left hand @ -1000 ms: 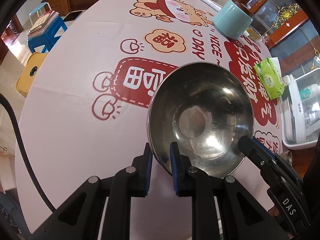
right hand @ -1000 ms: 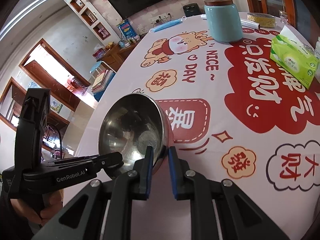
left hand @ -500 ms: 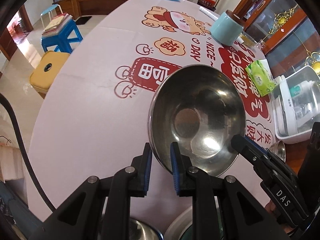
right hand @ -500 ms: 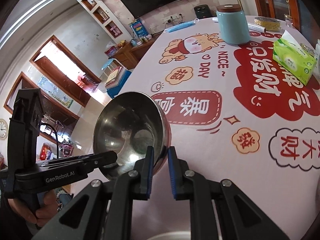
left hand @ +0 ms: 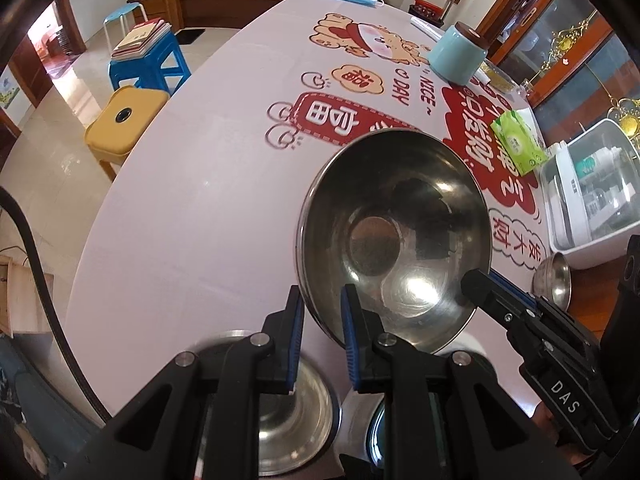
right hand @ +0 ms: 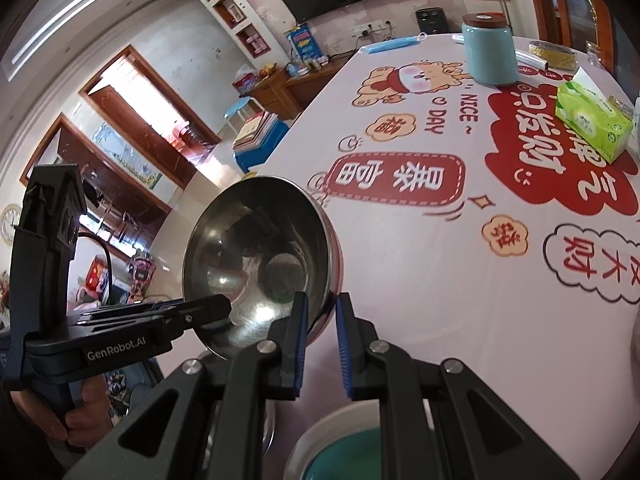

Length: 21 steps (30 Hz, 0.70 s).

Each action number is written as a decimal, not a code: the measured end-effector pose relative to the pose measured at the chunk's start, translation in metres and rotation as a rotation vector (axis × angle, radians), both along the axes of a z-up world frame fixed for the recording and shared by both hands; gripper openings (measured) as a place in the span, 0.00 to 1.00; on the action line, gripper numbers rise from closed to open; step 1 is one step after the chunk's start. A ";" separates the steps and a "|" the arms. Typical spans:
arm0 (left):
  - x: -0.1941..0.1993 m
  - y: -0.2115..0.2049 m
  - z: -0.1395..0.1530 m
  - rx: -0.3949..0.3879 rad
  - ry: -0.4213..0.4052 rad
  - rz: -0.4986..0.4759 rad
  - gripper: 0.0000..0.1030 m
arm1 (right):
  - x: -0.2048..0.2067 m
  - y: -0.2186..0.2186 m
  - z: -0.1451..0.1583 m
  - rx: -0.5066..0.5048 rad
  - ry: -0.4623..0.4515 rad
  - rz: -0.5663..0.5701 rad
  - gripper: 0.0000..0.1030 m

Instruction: Organize plates and bowls

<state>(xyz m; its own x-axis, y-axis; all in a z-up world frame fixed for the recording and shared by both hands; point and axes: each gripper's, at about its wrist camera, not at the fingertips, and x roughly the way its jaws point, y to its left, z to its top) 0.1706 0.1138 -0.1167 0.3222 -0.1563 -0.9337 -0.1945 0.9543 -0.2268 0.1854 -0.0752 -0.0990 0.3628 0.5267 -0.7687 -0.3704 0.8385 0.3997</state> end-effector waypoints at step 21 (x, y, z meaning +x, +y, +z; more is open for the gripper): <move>-0.099 0.034 -0.016 -0.005 0.081 0.073 0.17 | -0.068 0.044 0.001 -0.060 0.013 0.178 0.12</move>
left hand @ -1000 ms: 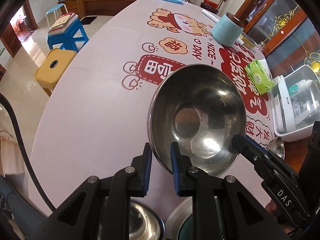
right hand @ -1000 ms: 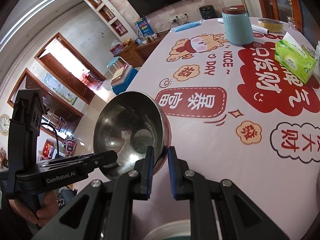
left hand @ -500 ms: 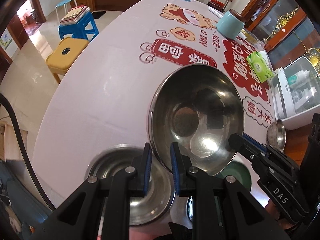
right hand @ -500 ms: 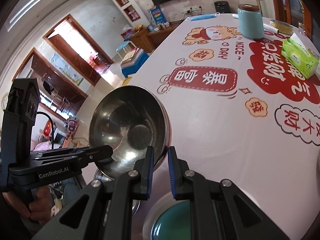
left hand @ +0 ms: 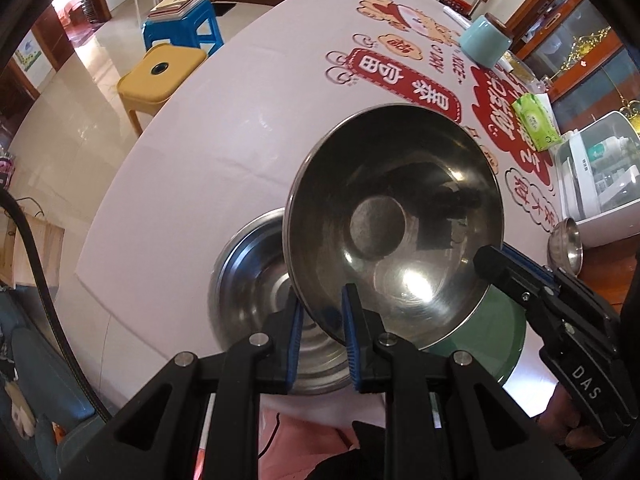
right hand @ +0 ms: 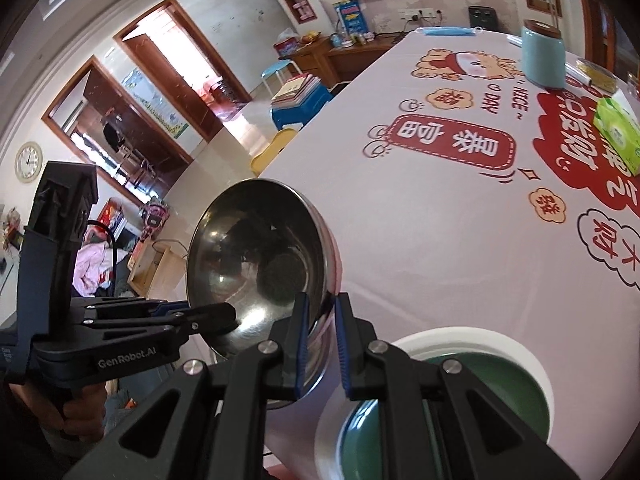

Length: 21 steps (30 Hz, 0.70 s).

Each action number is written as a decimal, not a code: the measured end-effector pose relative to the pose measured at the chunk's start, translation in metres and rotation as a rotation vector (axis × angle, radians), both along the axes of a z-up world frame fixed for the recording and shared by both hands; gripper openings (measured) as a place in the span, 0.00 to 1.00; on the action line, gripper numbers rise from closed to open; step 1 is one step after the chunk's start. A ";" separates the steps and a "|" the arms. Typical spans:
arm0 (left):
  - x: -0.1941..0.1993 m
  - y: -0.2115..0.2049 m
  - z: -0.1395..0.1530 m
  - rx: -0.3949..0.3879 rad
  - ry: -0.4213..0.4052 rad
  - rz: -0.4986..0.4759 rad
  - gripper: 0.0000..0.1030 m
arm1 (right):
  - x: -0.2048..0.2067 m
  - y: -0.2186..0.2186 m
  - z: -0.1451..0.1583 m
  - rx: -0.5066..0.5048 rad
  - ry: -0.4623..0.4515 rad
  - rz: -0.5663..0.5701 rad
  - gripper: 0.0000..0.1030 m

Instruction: Organize plates and bowls

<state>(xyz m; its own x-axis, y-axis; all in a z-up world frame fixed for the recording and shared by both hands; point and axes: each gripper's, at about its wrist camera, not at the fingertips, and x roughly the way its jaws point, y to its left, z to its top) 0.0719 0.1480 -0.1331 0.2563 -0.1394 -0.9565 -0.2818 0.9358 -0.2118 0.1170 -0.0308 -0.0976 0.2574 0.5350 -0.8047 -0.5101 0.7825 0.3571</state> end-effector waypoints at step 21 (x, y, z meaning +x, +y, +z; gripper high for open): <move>-0.034 0.027 -0.057 -0.053 0.156 -0.090 0.19 | -0.045 0.032 -0.024 -0.087 0.084 -0.058 0.12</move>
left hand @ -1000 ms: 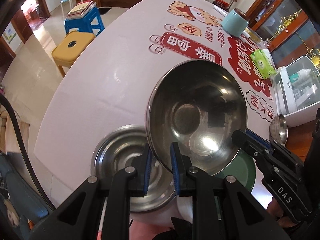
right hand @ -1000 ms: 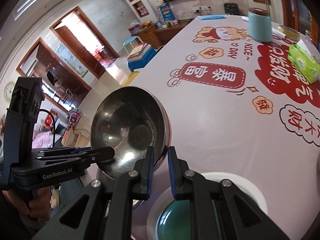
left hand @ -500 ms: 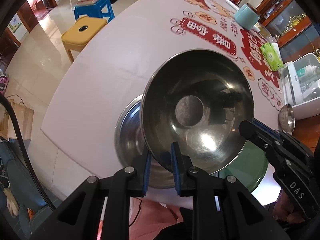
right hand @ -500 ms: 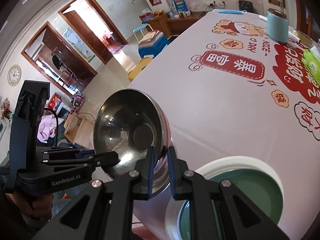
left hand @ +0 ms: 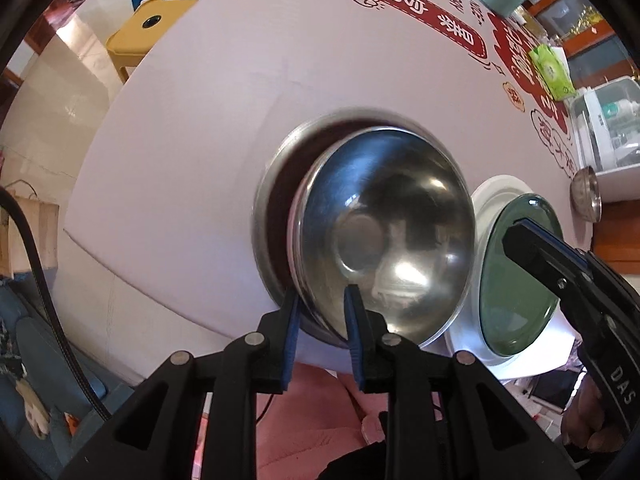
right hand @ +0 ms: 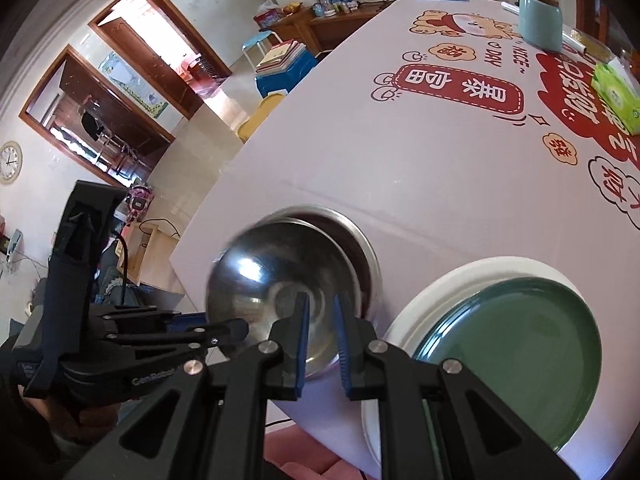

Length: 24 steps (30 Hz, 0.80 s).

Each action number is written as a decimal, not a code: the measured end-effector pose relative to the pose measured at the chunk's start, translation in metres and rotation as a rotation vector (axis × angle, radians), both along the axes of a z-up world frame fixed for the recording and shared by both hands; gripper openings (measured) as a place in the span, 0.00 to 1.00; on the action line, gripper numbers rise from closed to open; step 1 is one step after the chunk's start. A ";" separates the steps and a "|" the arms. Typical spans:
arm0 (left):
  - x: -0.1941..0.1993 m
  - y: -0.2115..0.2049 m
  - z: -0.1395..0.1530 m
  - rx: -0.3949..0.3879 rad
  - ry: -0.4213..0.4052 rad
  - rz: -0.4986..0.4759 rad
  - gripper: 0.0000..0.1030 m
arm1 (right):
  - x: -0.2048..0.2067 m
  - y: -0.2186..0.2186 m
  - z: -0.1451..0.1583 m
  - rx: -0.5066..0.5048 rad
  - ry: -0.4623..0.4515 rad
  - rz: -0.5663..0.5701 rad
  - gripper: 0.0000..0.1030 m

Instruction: Organize plates and bowls

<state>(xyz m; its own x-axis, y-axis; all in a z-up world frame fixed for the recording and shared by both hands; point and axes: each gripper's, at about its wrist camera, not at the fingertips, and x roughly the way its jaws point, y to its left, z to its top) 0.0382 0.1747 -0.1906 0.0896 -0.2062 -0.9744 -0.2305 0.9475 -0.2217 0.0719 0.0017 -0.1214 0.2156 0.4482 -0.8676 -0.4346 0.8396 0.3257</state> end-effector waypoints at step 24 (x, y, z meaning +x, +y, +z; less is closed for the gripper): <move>-0.001 0.009 0.051 -0.009 -0.307 -0.170 0.46 | -0.036 0.004 0.005 -0.012 -0.112 -0.221 0.13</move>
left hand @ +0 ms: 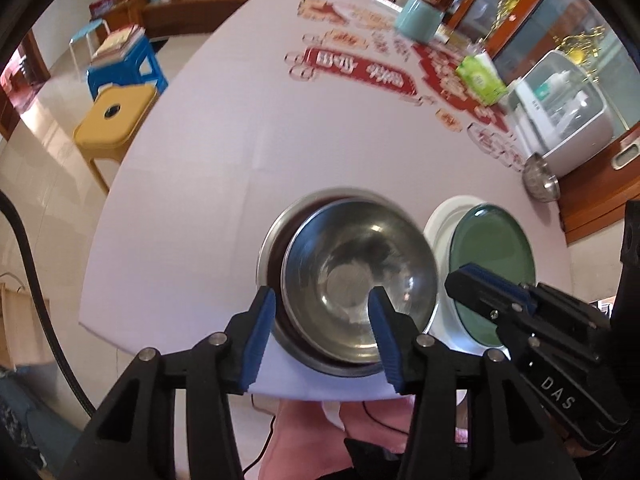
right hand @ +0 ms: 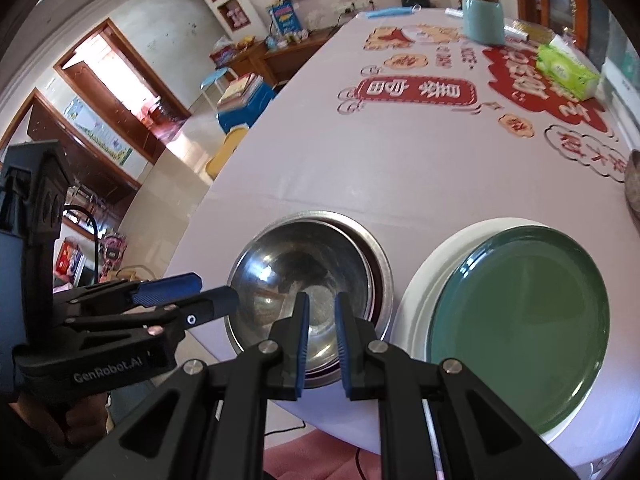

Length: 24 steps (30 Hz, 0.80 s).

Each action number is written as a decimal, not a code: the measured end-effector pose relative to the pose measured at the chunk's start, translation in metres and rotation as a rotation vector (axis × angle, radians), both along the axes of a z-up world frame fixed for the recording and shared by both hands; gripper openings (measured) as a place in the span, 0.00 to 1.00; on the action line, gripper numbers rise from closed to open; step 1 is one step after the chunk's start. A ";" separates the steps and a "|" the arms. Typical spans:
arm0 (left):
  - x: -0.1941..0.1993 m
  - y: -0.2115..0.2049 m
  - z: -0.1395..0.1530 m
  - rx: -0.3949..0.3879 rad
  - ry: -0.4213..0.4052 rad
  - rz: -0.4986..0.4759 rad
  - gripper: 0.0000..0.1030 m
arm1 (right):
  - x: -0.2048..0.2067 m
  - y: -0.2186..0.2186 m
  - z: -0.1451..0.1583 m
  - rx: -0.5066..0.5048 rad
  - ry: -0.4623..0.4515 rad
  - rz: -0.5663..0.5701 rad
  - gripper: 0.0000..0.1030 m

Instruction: Organize plates and bowls

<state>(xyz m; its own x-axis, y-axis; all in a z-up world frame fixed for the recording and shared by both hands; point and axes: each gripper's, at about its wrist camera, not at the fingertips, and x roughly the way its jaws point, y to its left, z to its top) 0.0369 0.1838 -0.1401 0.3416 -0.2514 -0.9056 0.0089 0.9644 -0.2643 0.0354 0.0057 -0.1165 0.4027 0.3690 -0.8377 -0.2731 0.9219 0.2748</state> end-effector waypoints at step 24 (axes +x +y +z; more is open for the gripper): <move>-0.017 -0.075 0.054 0.007 -0.281 -0.145 0.61 | -0.047 -0.074 0.044 -0.021 -0.331 -0.265 0.33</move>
<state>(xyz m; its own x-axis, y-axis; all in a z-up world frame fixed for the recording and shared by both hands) 0.0201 0.1091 -0.0856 0.5396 -0.3096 -0.7830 0.2178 0.9496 -0.2254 -0.0112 -0.0680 -0.0722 0.7296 0.2011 -0.6536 -0.0964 0.9765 0.1929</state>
